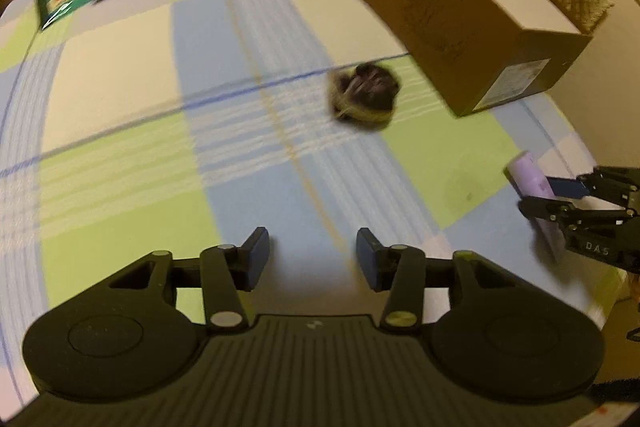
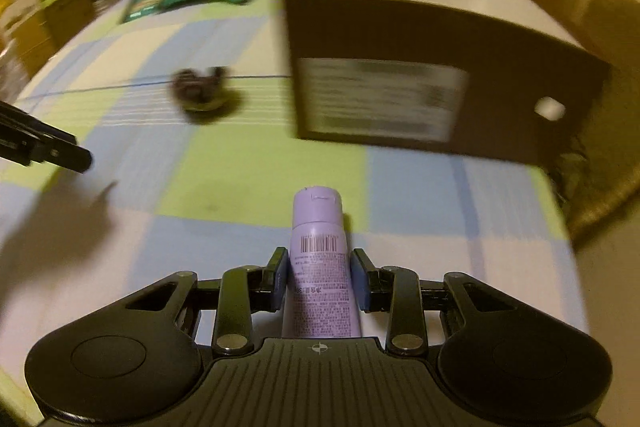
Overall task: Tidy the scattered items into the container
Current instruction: 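Grasp the lilac tube with the right gripper while the left grasps the velvet scrunchie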
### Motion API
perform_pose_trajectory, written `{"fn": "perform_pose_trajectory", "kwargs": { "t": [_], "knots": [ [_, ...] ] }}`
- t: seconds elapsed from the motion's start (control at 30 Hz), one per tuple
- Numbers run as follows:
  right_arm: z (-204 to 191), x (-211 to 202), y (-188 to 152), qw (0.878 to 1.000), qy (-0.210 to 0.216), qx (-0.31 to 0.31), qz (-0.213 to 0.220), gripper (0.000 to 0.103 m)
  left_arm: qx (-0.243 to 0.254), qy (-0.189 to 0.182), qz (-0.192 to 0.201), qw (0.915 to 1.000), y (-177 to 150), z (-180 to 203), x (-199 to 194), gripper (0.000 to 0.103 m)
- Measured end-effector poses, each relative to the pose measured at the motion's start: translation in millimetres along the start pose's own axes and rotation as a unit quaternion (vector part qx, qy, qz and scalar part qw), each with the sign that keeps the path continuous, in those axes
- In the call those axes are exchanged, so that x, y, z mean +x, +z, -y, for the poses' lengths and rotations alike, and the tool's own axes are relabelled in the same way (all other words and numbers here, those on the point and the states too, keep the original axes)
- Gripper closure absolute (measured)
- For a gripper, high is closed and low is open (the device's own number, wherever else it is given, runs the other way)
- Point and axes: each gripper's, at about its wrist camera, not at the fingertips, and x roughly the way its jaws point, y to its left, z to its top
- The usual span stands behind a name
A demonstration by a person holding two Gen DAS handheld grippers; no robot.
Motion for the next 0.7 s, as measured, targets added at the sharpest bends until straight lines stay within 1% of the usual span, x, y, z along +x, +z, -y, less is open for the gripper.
{"fn": "perform_pose_trajectory", "kwargs": {
  "t": [0.1, 0.17, 0.27, 0.43, 0.53, 0.6, 0.67, 0.7],
  "knots": [
    [22, -4, -2, 0.999, -0.021, 0.03, 0.001, 0.072, 0.026, -0.01, 0.017, 0.9995, 20, 13, 8, 0.051],
    [33, -7, -1, 0.998, -0.033, 0.044, 0.002, 0.072, 0.045, -0.012, 0.029, 0.9985, 33, 22, 15, 0.041],
    [44, -7, 0, 0.997, -0.04, 0.06, 0.005, 0.072, 0.065, -0.008, 0.043, 0.9969, 57, 32, 33, 0.039],
    [52, -8, 0, 0.997, -0.039, 0.066, 0.009, 0.072, 0.081, -0.003, 0.049, 0.9955, 86, 41, 60, 0.039],
    [53, -10, -1, 0.997, -0.035, 0.065, 0.012, 0.072, 0.093, 0.009, 0.043, 0.9947, 92, 44, 76, 0.044],
    [53, -9, -1, 0.997, -0.033, 0.062, 0.013, 0.072, 0.099, 0.012, 0.033, 0.9944, 92, 45, 87, 0.05],
    [53, -9, -1, 0.998, -0.032, 0.059, 0.013, 0.072, 0.101, 0.012, 0.028, 0.9944, 91, 44, 92, 0.062],
    [53, -9, -1, 0.998, -0.032, 0.058, 0.013, 0.072, 0.101, 0.01, 0.027, 0.9944, 90, 44, 94, 0.063]
  ]
}}
